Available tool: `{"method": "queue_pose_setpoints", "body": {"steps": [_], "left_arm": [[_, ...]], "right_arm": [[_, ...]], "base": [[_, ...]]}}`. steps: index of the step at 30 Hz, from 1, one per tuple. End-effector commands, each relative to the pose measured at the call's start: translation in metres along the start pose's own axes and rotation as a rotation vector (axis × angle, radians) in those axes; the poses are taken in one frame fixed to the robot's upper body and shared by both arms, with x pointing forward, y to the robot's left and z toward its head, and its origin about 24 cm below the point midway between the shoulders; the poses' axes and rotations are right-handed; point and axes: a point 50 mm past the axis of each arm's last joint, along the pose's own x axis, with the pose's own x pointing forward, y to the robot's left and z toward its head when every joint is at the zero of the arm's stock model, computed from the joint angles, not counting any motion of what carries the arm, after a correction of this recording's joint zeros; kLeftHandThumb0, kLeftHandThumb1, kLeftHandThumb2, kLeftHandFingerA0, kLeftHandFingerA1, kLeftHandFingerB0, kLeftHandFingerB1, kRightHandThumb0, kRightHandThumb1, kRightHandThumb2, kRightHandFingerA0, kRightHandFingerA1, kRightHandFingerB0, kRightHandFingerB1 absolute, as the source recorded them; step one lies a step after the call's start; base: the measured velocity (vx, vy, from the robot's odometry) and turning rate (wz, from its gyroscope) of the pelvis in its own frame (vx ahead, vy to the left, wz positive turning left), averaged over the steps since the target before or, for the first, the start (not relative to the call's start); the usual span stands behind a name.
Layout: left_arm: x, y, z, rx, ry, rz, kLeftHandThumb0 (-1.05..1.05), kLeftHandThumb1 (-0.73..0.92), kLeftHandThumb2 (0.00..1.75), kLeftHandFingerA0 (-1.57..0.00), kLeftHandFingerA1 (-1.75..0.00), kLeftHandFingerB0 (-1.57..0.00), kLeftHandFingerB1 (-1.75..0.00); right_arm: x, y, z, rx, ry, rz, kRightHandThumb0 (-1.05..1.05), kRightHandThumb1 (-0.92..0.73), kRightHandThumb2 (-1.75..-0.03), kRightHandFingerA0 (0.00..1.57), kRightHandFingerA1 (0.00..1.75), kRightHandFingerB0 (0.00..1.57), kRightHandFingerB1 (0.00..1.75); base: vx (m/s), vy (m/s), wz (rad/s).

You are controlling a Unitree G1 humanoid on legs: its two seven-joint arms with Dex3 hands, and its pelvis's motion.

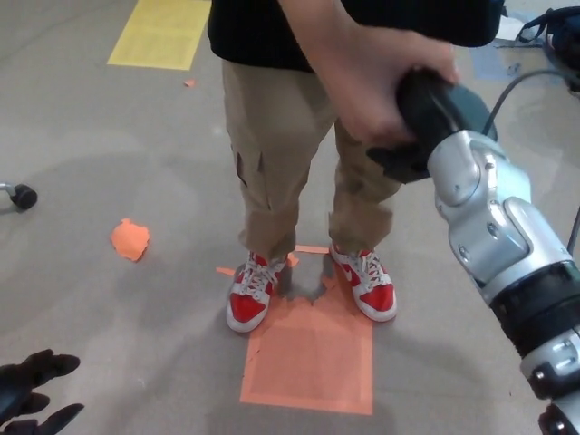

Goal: The robot extends its right arm to grab a person's hand and shakes it

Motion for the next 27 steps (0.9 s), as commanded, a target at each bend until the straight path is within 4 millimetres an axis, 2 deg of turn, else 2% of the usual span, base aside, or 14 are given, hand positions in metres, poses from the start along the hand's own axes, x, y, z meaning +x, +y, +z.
{"method": "queue_pose_setpoints", "body": {"steps": [1,2,3,5,8,9,10,11,12,13,14,20,25,27], "left_arm": [[-0.002,0.008,-0.006,-0.001,0.044,0.014,-0.57,0.86,0.65,-0.24,-0.35,-0.14,-0.30],[-0.002,0.007,-0.006,0.002,0.045,0.014,-0.57,0.86,0.65,-0.24,-0.35,-0.14,-0.30],[-0.003,0.006,-0.007,-0.004,0.041,0.009,-0.32,0.63,1.12,-0.02,-0.47,-0.01,-0.47],[-0.002,0.004,-0.007,-0.001,0.042,0.005,-0.32,0.63,1.12,-0.02,-0.47,-0.01,-0.47],[0.000,0.007,-0.004,0.004,0.042,0.009,-0.32,0.62,1.12,-0.02,-0.47,-0.01,-0.47],[0.001,0.007,-0.004,-0.008,0.043,0.009,-0.57,0.86,0.65,-0.23,-0.35,-0.14,-0.30],[0.000,0.004,-0.005,-0.008,0.044,-0.001,-0.32,0.64,1.13,-0.01,-0.47,0.00,-0.47],[-0.002,-0.001,-0.008,-0.007,0.047,-0.016,-0.32,0.64,1.13,-0.01,-0.47,0.00,-0.47],[-0.002,0.000,-0.008,0.000,0.046,-0.013,-0.55,0.87,0.66,-0.24,-0.36,-0.14,-0.30],[-0.002,0.000,-0.008,0.007,0.045,-0.009,-0.55,0.87,0.66,-0.24,-0.36,-0.14,-0.30],[-0.003,0.001,-0.009,0.009,0.049,-0.009,-0.56,0.87,0.66,-0.25,-0.35,-0.14,-0.29],[-0.003,0.002,-0.009,-0.015,0.045,-0.003,-0.55,0.85,0.65,-0.25,-0.36,-0.14,-0.30],[-0.003,0.000,-0.011,-0.001,0.048,-0.011,-0.63,0.76,0.82,-0.21,-0.41,-0.14,-0.38],[-0.003,-0.001,-0.013,0.015,0.062,-0.010,-0.58,0.87,0.66,-0.26,-0.35,-0.14,-0.30]], "right_arm": [[0.006,0.027,-0.011,0.051,0.016,0.083,-0.14,-0.78,-0.63,1.06,0.78,0.79,0.82],[0.007,0.027,-0.012,0.053,0.016,0.083,-0.14,-0.79,-0.63,1.05,0.81,0.79,0.82],[0.007,0.027,-0.012,0.055,0.014,0.083,-0.14,-0.76,-0.62,1.05,0.81,0.77,0.84],[0.007,0.025,-0.013,0.054,0.013,0.080,-0.14,-0.75,-0.62,1.04,0.85,0.76,0.88],[0.010,0.021,-0.013,0.057,0.010,0.070,-0.15,-0.74,-0.61,1.03,0.88,0.73,0.87],[0.010,0.018,-0.015,0.087,-0.001,0.084,-0.25,-0.77,-0.63,0.98,0.73,0.41,0.41],[0.009,0.018,-0.021,0.084,0.014,0.153,-0.56,-0.56,-0.85,0.41,0.57,0.00,0.19],[0.006,0.019,-0.030,0.077,0.040,0.255,-0.56,-0.56,-0.85,0.41,0.57,0.00,0.19],[0.006,0.018,-0.032,0.074,0.046,0.274,-0.60,-0.62,-0.59,0.18,0.36,0.00,0.08],[0.005,0.018,-0.035,0.070,0.054,0.298,-0.60,-0.62,-0.59,0.18,0.36,0.00,0.08],[0.003,0.017,-0.040,0.077,0.055,0.309,-0.74,-0.49,-0.83,0.00,0.17,0.00,0.06],[-0.017,0.011,-0.074,0.086,0.080,0.321,-0.87,-0.59,-0.90,0.00,0.08,0.00,0.00],[-0.034,0.017,-0.103,0.068,0.156,0.367,-0.90,-0.63,-0.93,0.00,0.07,0.00,0.00],[-0.044,0.023,-0.119,0.075,0.233,0.414,-0.87,-0.63,-0.90,0.00,0.05,0.00,0.00]], "base": [[0.00,0.000,0.00],[0.00,0.000,0.00],[0.00,0.000,0.00],[0.00,0.000,0.00],[0.00,0.000,0.00],[0.00,0.000,0.00],[0.00,0.000,0.00],[0.00,0.000,0.00],[0.00,0.000,0.00],[0.00,0.000,0.00],[0.00,0.000,0.00],[0.00,0.000,0.00],[0.00,0.000,0.00],[0.00,0.000,0.00]]}}
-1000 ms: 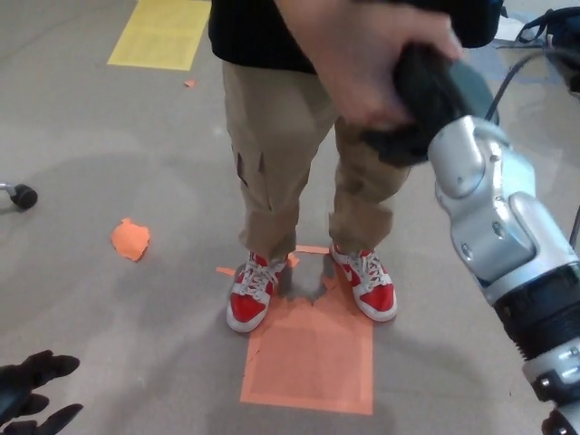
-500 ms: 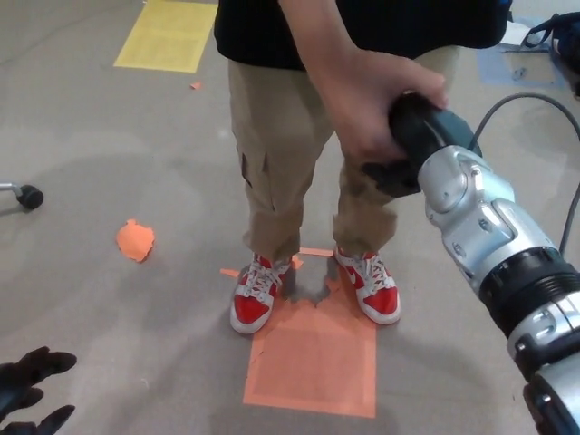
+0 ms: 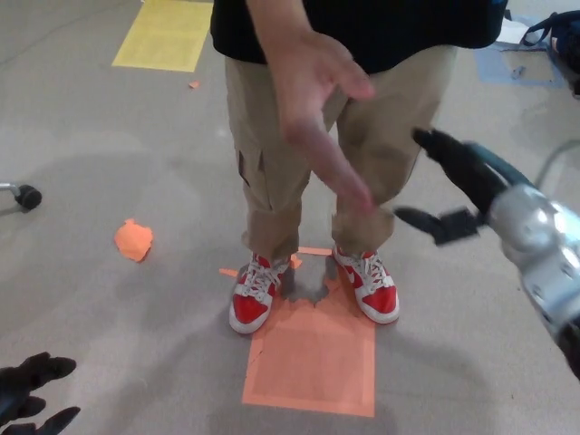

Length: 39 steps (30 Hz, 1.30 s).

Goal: The robot extends its right arm to grab a person's hand and shakes it

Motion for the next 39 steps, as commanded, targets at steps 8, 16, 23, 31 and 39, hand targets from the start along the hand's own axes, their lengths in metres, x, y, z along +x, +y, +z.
{"method": "queue_pose_setpoints", "body": {"steps": [8,16,23,31,39], "left_arm": [[-0.006,-0.006,-0.016,0.005,0.055,-0.023,-0.33,0.62,1.12,-0.02,-0.47,0.00,-0.47],[-0.018,-0.040,-0.040,0.013,0.117,-0.103,-0.33,0.61,1.12,-0.02,-0.47,-0.01,-0.47],[-0.023,-0.046,-0.048,-0.005,0.131,-0.122,-0.32,0.64,1.13,-0.01,-0.47,0.00,-0.47],[-0.019,-0.040,-0.044,0.008,0.140,-0.097,-0.32,0.63,1.12,-0.01,-0.46,0.00,-0.47],[-0.017,-0.038,-0.043,0.017,0.132,-0.089,-0.33,0.63,1.12,-0.01,-0.47,0.00,-0.47]], "right_arm": [[-0.033,0.044,-0.095,0.063,0.339,0.288,-0.90,-0.68,-0.94,0.00,0.04,0.00,0.00],[-0.076,0.113,-0.164,0.003,0.619,0.476,-0.83,-0.85,-1.12,0.00,0.19,0.00,0.09],[-0.100,0.143,-0.185,0.194,0.671,0.519,-0.76,-0.92,-0.76,0.00,0.12,0.04,0.18],[-0.099,0.141,-0.185,0.284,0.674,0.564,-0.83,-0.77,-0.95,0.01,0.20,0.01,0.17],[-0.098,0.137,-0.185,0.244,0.687,0.590,-0.82,-0.83,-1.19,0.00,0.26,0.06,0.20]], "base": [[0.00,0.000,0.00],[0.00,0.000,0.00],[0.00,0.000,0.00],[0.00,0.000,0.00],[0.00,0.000,0.00]]}}
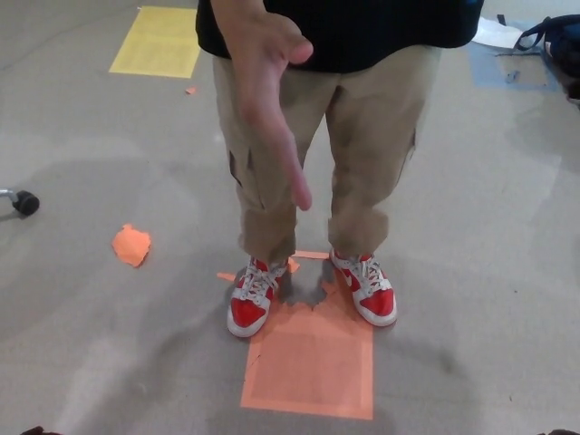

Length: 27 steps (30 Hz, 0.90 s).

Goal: The robot extends its right arm to grab a person's hand and shakes it

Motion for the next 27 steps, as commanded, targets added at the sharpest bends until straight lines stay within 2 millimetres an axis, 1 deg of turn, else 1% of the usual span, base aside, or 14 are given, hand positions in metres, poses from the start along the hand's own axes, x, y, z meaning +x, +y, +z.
{"method": "queue_pose_setpoints", "body": {"steps": [1,3,4,6,7,12,13,14,15,17,20,21,24,27], "left_arm": [[-0.0012,0.0032,-0.0029,0.026,0.006,0.018,-0.33,0.62,1.12,-0.01,-0.47,0.00,-0.47],[-0.0013,0.0033,-0.0034,0.027,0.008,0.016,-0.33,0.63,1.12,-0.01,-0.47,0.00,-0.47],[-0.0012,0.0031,-0.0035,0.014,0.008,0.021,-0.32,0.62,1.12,-0.02,-0.47,-0.01,-0.47],[-0.0009,0.0032,-0.0033,0.021,0.008,0.022,-0.32,0.62,1.12,-0.02,-0.47,-0.01,-0.47],[-0.0009,0.0031,-0.0029,0.024,0.011,0.024,-0.58,0.86,0.66,-0.25,-0.35,-0.15,-0.30],[0.0002,0.0059,-0.0004,0.013,0.004,0.025,-0.59,0.86,0.65,-0.24,-0.35,-0.14,-0.30],[-0.0001,0.0068,0.0000,0.005,-0.002,0.023,-0.32,0.63,1.12,-0.01,-0.47,0.00,-0.47],[-0.0001,0.0073,0.0000,0.006,-0.001,0.024,-0.57,0.86,0.65,-0.24,-0.35,-0.14,-0.29],[0.0001,0.0075,-0.0002,0.014,0.004,0.026,-0.32,0.63,1.12,-0.01,-0.47,0.00,-0.47],[0.0004,0.0077,-0.0004,0.021,0.013,0.020,-0.32,0.64,1.12,-0.01,-0.46,0.00,-0.46],[0.0010,0.0078,0.0005,0.015,0.012,0.021,-0.31,0.64,1.12,-0.02,-0.47,-0.01,-0.47],[0.0011,0.0082,0.0006,0.025,0.012,0.024,-0.56,0.86,0.66,-0.24,-0.35,-0.15,-0.30],[0.0013,0.0090,0.0010,0.041,0.012,0.028,-0.58,0.86,0.65,-0.25,-0.35,-0.14,-0.29],[0.0018,0.0084,0.0032,0.031,-0.005,0.028,-0.56,0.86,0.65,-0.26,-0.36,-0.14,-0.30]], "right_arm": [[-0.0013,-0.0026,-0.0050,0.007,0.015,0.018,-0.84,-0.85,-1.19,0.01,0.27,0.05,0.18],[-0.0015,-0.0028,-0.0057,0.025,0.016,0.024,-0.86,-0.85,-1.19,0.03,0.30,0.08,0.18],[-0.0015,-0.0029,-0.0059,0.030,0.020,0.023,-0.83,-0.81,-1.13,0.04,0.25,0.00,0.18],[-0.0017,-0.0035,-0.0049,0.035,0.025,0.029,-0.81,-0.81,-1.19,0.00,0.26,0.04,0.19],[-0.0018,-0.0035,-0.0048,0.033,0.026,0.031,-0.83,-0.82,-1.19,0.00,0.25,0.02,0.18],[-0.0023,-0.0058,-0.0006,0.008,0.009,0.025,-0.81,-0.85,-1.20,0.00,0.26,0.04,0.19],[-0.0025,-0.0061,0.0004,0.034,-0.001,0.030,-0.80,-0.82,-1.12,0.05,0.29,0.00,0.19],[-0.0026,-0.0062,0.0008,0.042,-0.006,0.033,-0.79,-0.92,-0.81,0.01,0.27,0.02,0.19],[-0.0026,-0.0063,0.0008,0.035,-0.001,0.033,-0.82,-0.81,-1.09,0.08,0.29,0.00,0.18],[-0.0024,-0.0063,0.0007,0.039,0.009,0.028,-0.82,-0.83,-1.18,0.00,0.30,0.04,0.20],[-0.0026,-0.0073,0.0014,0.019,0.021,0.023,-0.83,-0.85,-1.19,0.00,0.25,0.05,0.19],[-0.0027,-0.0073,0.0014,0.016,0.024,0.025,-0.85,-0.87,-1.19,0.02,0.25,0.08,0.20],[-0.0026,-0.0074,0.0010,0.014,0.026,0.019,-0.85,-0.84,-1.17,0.05,0.36,0.10,0.24],[-0.0033,-0.0089,0.0004,0.012,0.024,0.023,-0.88,-0.86,-1.18,0.04,0.32,0.12,0.20]], "base": [[0.00,0.000,0.00],[0.00,0.000,0.00],[0.00,0.000,0.00],[0.00,0.000,0.00],[0.00,0.000,0.00],[0.00,0.000,0.00],[0.00,0.000,0.00],[0.00,0.000,0.00],[0.00,0.000,0.00],[0.00,0.000,0.00],[0.00,0.000,0.00],[0.00,0.000,0.00],[0.00,0.000,0.00],[0.00,0.000,0.00]]}}
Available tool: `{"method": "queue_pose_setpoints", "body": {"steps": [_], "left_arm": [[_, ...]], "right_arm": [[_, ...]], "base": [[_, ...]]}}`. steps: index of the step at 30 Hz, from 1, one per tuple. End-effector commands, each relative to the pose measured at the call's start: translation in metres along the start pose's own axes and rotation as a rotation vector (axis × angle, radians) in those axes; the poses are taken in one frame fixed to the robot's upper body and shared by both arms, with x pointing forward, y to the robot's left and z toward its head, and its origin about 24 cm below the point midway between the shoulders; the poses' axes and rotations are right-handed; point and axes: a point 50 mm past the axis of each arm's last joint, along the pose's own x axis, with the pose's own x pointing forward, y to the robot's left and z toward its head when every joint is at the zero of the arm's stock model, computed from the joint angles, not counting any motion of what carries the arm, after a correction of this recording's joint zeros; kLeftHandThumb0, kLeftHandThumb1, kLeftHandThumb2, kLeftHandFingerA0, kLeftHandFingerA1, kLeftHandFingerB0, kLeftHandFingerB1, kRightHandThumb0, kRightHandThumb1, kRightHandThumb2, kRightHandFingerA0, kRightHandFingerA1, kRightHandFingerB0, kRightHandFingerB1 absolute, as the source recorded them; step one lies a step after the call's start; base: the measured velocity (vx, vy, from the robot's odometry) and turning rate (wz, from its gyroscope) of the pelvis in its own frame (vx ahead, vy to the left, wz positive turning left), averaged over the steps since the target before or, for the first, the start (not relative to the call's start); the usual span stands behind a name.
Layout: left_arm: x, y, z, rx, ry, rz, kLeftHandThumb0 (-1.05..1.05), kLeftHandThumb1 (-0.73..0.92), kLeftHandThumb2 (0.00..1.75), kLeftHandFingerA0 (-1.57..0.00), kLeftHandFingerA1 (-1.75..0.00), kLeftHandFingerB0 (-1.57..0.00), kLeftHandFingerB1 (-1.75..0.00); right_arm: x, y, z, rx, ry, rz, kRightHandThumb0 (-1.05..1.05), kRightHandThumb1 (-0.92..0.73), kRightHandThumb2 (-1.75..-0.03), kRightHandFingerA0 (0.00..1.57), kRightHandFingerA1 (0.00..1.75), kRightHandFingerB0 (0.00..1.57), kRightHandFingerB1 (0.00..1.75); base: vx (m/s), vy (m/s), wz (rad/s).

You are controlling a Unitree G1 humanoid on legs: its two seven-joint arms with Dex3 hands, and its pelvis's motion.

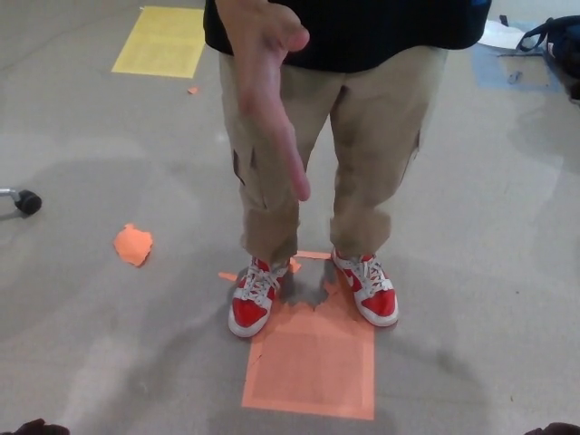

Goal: The robot extends its right arm to grab a person's hand and shakes it

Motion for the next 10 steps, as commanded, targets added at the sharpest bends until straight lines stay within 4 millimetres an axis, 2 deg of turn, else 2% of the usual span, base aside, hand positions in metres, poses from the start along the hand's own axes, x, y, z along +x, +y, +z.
{"method": "queue_pose_setpoints", "body": {"steps": [1,3,4,5,7,8,10], "left_arm": [[-0.001,0.004,0.000,0.025,-0.002,0.016,-0.56,0.86,0.65,-0.26,-0.36,-0.14,-0.30],[0.000,0.002,0.000,0.000,0.000,0.008,-0.57,0.85,0.65,-0.25,-0.36,-0.15,-0.30],[0.000,0.001,0.000,0.013,-0.005,0.000,-0.58,0.85,0.65,-0.23,-0.35,-0.14,-0.30],[0.001,0.001,0.001,0.022,-0.007,0.001,-0.59,0.86,0.65,-0.28,-0.36,-0.15,-0.30],[0.002,0.003,0.007,0.014,-0.019,0.014,-0.56,0.83,0.64,-0.26,-0.37,-0.15,-0.31],[0.003,0.004,0.010,0.004,-0.026,0.020,-0.33,0.63,1.11,-0.01,-0.47,0.00,-0.47],[0.004,0.008,0.013,-0.007,-0.029,0.023,-0.33,0.63,1.12,-0.01,-0.48,0.00,-0.47]], "right_arm": [[-0.002,-0.006,-0.004,0.003,0.016,-0.011,-0.88,-0.86,-1.18,0.04,0.32,0.12,0.20],[-0.002,-0.005,-0.005,0.017,0.014,-0.002,-0.84,-0.85,-1.18,0.01,0.28,0.08,0.20],[-0.002,-0.004,-0.006,0.000,0.014,0.004,-0.88,-0.88,-1.18,0.07,0.29,0.10,0.18],[-0.002,-0.004,-0.006,0.005,0.013,0.005,-0.89,-0.87,-1.18,0.05,0.26,0.10,0.17],[-0.002,-0.003,-0.006,0.000,0.008,0.004,-0.88,-0.87,-1.18,0.03,0.31,0.13,0.22],[-0.001,-0.003,-0.005,-0.005,0.008,0.001,-0.85,-0.86,-1.18,0.00,0.32,0.16,0.24],[-0.002,-0.004,-0.003,-0.005,0.004,-0.006,-0.86,-0.86,-1.18,0.00,0.33,0.15,0.24]], "base": [[0.00,0.000,0.00],[0.00,0.000,0.00],[0.00,0.000,0.00],[0.00,0.000,0.00],[0.00,0.000,0.00],[0.00,0.000,0.00],[0.00,0.000,0.00]]}}
